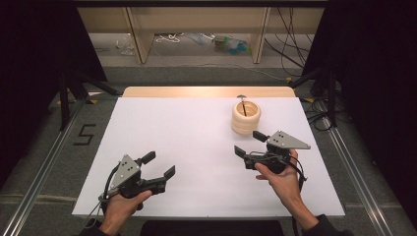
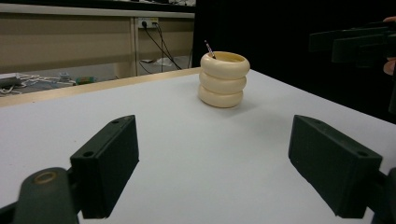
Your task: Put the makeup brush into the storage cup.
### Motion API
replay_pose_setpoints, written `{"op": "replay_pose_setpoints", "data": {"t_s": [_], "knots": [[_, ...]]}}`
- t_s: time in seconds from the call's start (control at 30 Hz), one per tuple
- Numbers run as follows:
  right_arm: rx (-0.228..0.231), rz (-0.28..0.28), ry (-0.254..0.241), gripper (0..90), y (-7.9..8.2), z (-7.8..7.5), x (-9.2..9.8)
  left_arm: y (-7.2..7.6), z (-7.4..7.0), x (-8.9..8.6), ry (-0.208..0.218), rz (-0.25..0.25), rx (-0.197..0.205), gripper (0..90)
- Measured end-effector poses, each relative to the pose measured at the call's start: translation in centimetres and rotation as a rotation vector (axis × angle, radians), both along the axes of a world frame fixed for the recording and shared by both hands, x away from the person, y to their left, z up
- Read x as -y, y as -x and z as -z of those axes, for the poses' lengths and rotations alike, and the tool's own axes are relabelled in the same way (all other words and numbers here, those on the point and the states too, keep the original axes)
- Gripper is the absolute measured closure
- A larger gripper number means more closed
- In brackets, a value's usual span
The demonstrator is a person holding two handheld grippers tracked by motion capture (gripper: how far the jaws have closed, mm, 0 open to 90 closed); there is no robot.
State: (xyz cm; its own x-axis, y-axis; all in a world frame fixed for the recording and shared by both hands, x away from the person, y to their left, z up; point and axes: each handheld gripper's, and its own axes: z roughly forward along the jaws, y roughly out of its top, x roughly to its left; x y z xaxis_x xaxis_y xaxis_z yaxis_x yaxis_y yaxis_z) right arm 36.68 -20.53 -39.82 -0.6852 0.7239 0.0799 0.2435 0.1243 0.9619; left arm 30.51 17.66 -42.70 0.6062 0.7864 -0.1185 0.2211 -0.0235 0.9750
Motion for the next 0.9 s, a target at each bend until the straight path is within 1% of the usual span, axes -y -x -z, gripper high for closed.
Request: {"op": "replay_pose_setpoints", "data": {"t_s": [0.03, 0.07, 0.1, 0.13, 0.2, 0.23, 0.27, 0.33, 0.4, 0.43, 0.47, 0.5, 0.53, 0.57, 0.67, 0.7, 0.73, 0.8, 0.83, 0.87, 0.9], "knots": [[-0.001, 0.002, 0.003, 16.1, 0.1, 0.0, 0.0, 0.0, 0.0, 0.0, -0.001, 0.001, 0.000, 15.9], [0.013, 0.008, 0.016, 16.1, 0.1, 0.0, 0.1, 0.0, 0.0, 0.0, -0.002, 0.002, 0.000, 15.9], [0.007, 0.009, 0.008, 16.0, 0.3, 0.1, 0.1, 0.0, 0.0, 0.0, -0.002, 0.002, 0.001, 15.9], [-0.002, 0.006, 0.010, 16.0, 0.4, 0.1, 0.1, 0.0, 0.0, 0.0, -0.003, 0.003, 0.001, 15.9], [0.006, 0.011, 0.006, 16.0, 0.5, 0.2, 0.1, 0.0, 0.0, 0.0, -0.002, 0.001, -0.001, 15.9], [0.000, 0.009, 0.000, 16.0, 0.6, 0.2, 0.1, 0.0, 0.0, 0.0, -0.002, 0.001, -0.001, 15.9], [-0.005, 0.002, 0.001, 16.0, 0.6, 0.2, 0.2, 0.0, 0.0, 0.0, -0.002, 0.002, 0.000, 15.9], [0.000, -0.006, -0.005, 16.0, 0.7, 0.3, 0.1, 0.0, 0.0, 0.0, -0.002, 0.002, 0.000, 15.9], [-0.002, -0.010, 0.006, 16.0, 0.8, 0.3, 0.1, 0.0, 0.0, 0.0, -0.002, 0.001, -0.001, 15.9], [-0.006, -0.006, -0.004, 16.0, 1.0, 0.4, 0.1, 0.0, 0.0, 0.0, -0.002, 0.002, -0.001, 15.9], [-0.012, -0.009, 0.007, 16.0, 1.0, 0.4, 0.1, 0.0, 0.0, 0.0, -0.003, 0.002, -0.001, 15.9], [-0.009, -0.007, 0.013, 16.0, 1.1, 0.5, 0.1, 0.0, 0.0, 0.0, -0.004, 0.002, 0.000, 15.9], [-0.011, -0.009, 0.007, 16.0, 1.2, 0.6, 0.0, 0.0, 0.0, 0.0, -0.004, 0.002, 0.000, 15.9], [-0.014, -0.006, 0.020, 16.0, 1.2, 0.6, 0.1, 0.0, 0.0, 0.0, -0.003, 0.002, 0.000, 15.9], [-0.022, -0.012, 0.017, 16.0, 1.4, 0.8, 0.0, 0.0, 0.0, 0.0, -0.002, 0.001, -0.001, 15.9], [-0.004, -0.011, 0.020, 16.0, 1.4, 0.8, 0.0, 0.0, 0.0, 0.0, -0.002, 0.002, -0.001, 15.9], [-0.006, -0.014, 0.016, 16.0, 1.5, 0.9, 0.0, 0.0, 0.0, 0.0, -0.002, 0.002, 0.000, 15.9], [-0.012, -0.008, 0.028, 16.0, 1.7, 0.8, 0.1, 0.0, 0.0, 0.0, -0.004, 0.002, 0.000, 15.9], [-0.007, -0.002, 0.029, 16.0, 1.7, 0.8, 0.1, 0.0, 0.0, 0.0, -0.004, 0.002, -0.001, 15.9], [0.004, -0.006, 0.027, 16.0, 1.7, 0.9, 0.1, 0.0, 0.0, 0.0, -0.002, 0.001, -0.002, 15.9], [0.004, -0.014, 0.029, 16.0, 1.8, 0.9, 0.1, 0.0, 0.0, 0.0, -0.003, 0.002, -0.001, 15.9]]}}
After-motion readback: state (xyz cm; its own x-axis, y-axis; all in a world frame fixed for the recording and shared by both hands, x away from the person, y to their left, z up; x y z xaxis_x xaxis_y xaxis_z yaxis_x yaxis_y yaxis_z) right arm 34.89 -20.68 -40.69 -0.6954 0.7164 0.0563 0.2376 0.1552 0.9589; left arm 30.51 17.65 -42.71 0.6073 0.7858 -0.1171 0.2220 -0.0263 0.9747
